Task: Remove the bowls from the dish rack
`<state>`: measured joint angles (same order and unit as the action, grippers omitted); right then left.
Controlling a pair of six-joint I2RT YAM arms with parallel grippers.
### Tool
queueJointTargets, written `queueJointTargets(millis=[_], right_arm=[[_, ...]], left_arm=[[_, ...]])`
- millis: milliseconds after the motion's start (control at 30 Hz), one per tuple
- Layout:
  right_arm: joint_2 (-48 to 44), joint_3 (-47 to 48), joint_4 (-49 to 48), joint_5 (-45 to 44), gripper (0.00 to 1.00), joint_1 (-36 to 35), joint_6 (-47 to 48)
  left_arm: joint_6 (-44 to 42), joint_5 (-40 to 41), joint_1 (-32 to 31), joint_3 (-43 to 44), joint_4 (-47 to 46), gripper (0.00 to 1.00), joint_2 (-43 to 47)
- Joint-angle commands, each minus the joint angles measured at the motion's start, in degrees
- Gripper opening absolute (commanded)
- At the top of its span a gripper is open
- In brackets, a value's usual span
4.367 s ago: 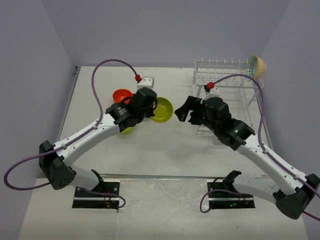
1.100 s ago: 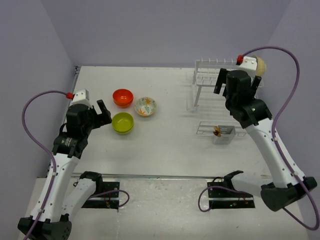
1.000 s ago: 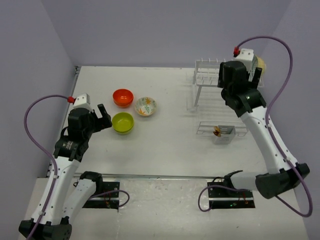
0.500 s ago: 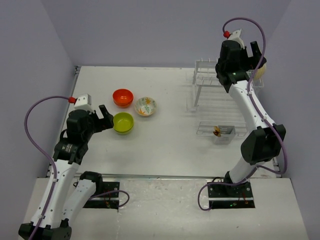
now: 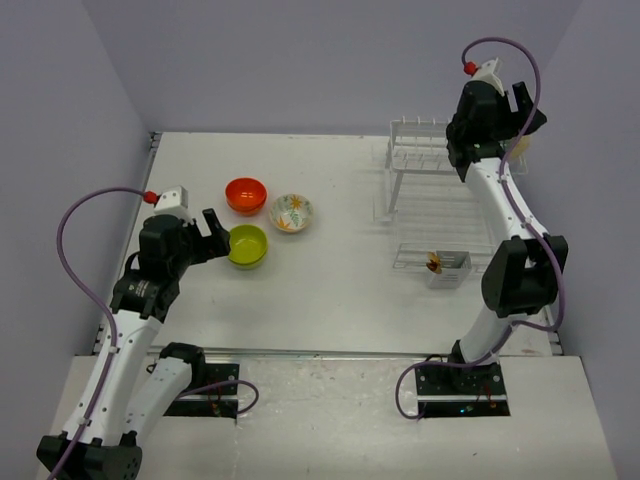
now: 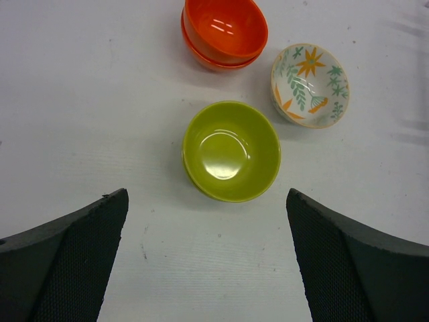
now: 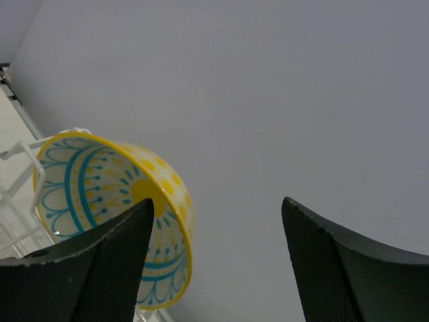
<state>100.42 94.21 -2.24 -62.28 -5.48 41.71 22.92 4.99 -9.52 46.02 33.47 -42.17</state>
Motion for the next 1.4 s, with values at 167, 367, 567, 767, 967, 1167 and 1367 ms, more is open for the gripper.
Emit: queueJointTargets(millis=[167, 367, 567, 767, 967, 1167, 1367], right_arm=[[2.7, 2.1, 1.4, 2.5, 0.72, 1.0, -5.9], [5.2, 1.6, -2.3, -1.0, 0.44, 1.0, -2.8], [4.6, -1.0, -10.0, -2.7, 0.22, 0.8, 3.2], [2.7, -5.2, -23.1, -3.2, 0.05, 0.7, 12.6], [1.6, -6.7, -30.4, -3.9, 0.00, 0.6, 18.3], [0.3, -7.0, -34.8, -4.1, 0.00, 0.2, 22.5], [-1.5, -7.1, -38.7, -4.4, 0.00, 0.0, 24.4]], left_arm=[[-1.4, 0.2, -0.3, -0.1, -2.3, 1.00, 0.7], [-1.4, 0.2, -0.3, -0.1, -2.4, 1.00, 1.7], [-1.5, -0.1, -0.4, -0.1, -2.5, 1.00, 1.7], [-1.5, 0.1, -0.3, -0.1, -2.6, 1.00, 2.2], [-1.5, 0.2, -0.3, -0.1, -2.4, 1.00, 1.7], [-1.4, 0.5, -0.3, -0.1, -2.5, 1.00, 2.1], [-1.4, 0.5, -0.4, -0.3, -2.6, 1.00, 2.4]])
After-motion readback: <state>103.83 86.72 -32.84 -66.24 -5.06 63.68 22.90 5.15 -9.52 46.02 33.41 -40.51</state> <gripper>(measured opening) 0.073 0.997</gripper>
